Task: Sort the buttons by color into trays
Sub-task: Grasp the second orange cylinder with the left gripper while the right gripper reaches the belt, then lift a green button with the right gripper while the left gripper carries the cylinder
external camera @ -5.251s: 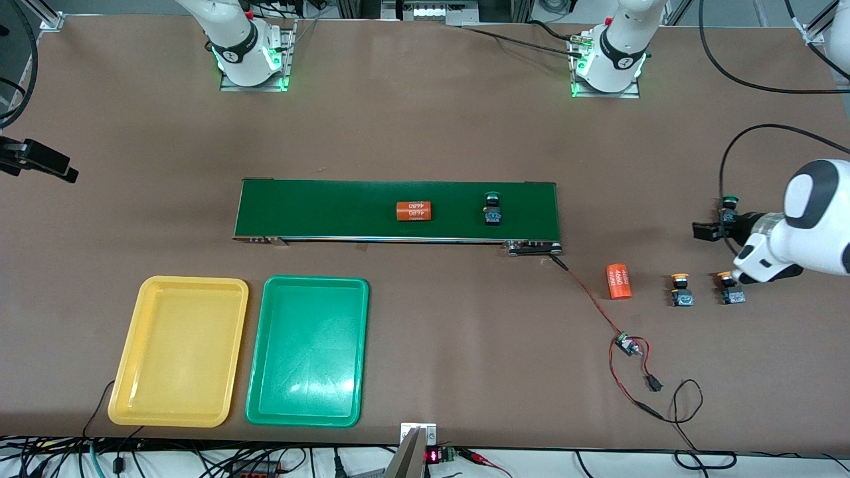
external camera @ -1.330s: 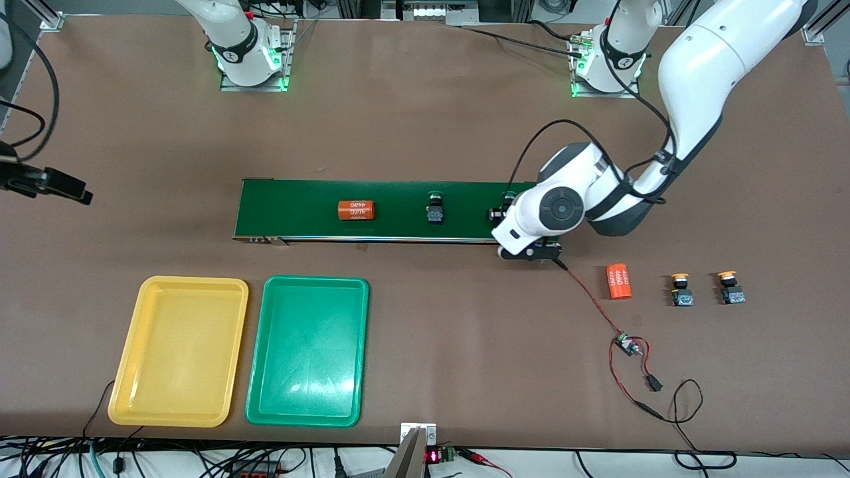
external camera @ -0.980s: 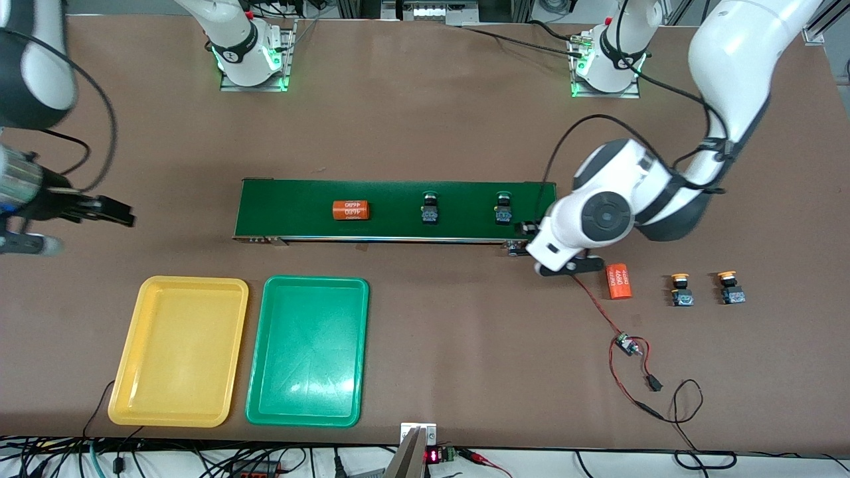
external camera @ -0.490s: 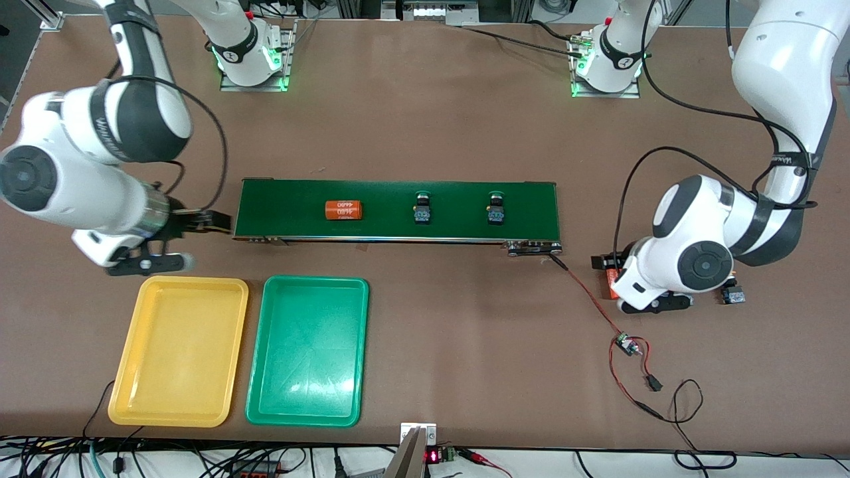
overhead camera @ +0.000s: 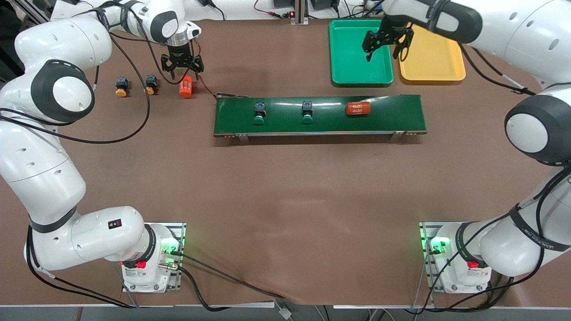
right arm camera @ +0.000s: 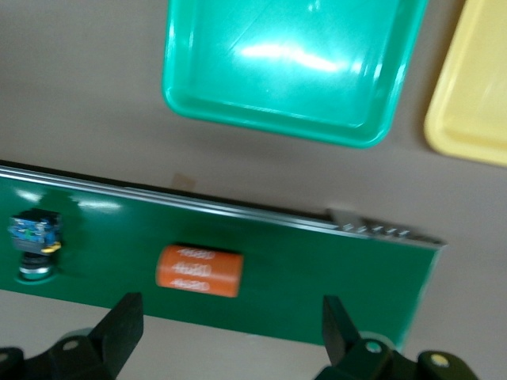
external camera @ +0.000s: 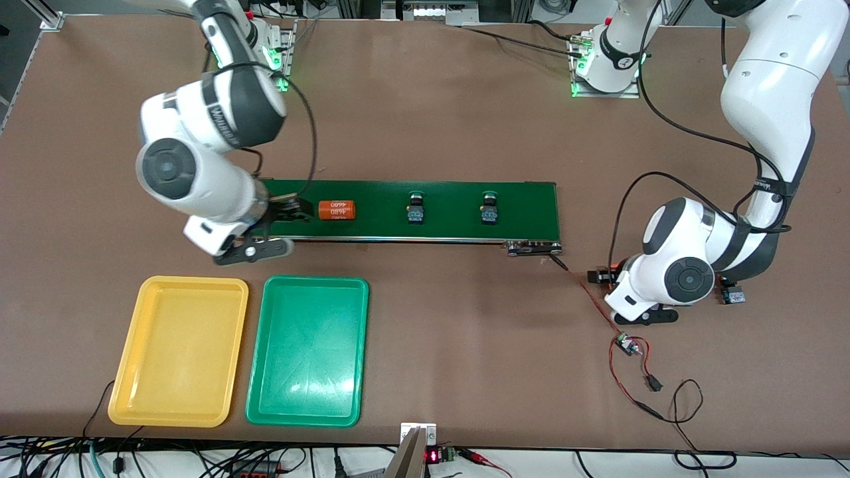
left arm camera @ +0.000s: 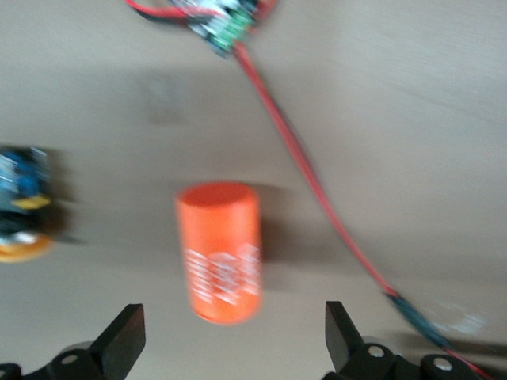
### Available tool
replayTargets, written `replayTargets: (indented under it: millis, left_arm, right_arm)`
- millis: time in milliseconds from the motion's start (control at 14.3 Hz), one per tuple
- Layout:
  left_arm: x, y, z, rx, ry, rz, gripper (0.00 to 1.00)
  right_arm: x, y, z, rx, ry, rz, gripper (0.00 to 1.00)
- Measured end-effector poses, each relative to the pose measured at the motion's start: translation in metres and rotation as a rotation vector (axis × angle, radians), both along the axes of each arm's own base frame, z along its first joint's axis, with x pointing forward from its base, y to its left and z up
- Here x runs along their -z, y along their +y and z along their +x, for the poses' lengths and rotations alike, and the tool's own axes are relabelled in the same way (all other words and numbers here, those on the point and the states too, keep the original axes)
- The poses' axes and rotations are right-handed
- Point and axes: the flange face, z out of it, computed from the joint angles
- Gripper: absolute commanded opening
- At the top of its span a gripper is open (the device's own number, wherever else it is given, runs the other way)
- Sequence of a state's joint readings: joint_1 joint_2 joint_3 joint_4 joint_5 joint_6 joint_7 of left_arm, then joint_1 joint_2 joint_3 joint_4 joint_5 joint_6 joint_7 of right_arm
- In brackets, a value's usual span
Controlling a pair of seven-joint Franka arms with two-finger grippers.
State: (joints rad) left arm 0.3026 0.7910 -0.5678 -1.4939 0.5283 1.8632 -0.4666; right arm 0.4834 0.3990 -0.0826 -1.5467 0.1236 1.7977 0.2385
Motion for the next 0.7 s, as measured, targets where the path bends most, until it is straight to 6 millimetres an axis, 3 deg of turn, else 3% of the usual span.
replayTargets:
  millis: [280, 560, 700]
  left_arm:
    - [0.022, 0.014, 0.006, 0.011, -0.054, -0.006, 0.96]
    - [0.058, 0.024, -0.001, 0.002, -0.067, -0.057, 0.34]
    - [0.058, 0.023, -0.002, 0.003, -0.063, -0.058, 0.20]
  right_arm:
    - [0.018, 0.055, -0.025, 0.035, 0.021, -0.034, 1.00]
    - [0.044, 0.114, -0.052, 0.069, 0.002, -0.051, 1.00]
    - [0.054, 0.136, -0.060, 0.100, -0.023, -0.047, 1.00]
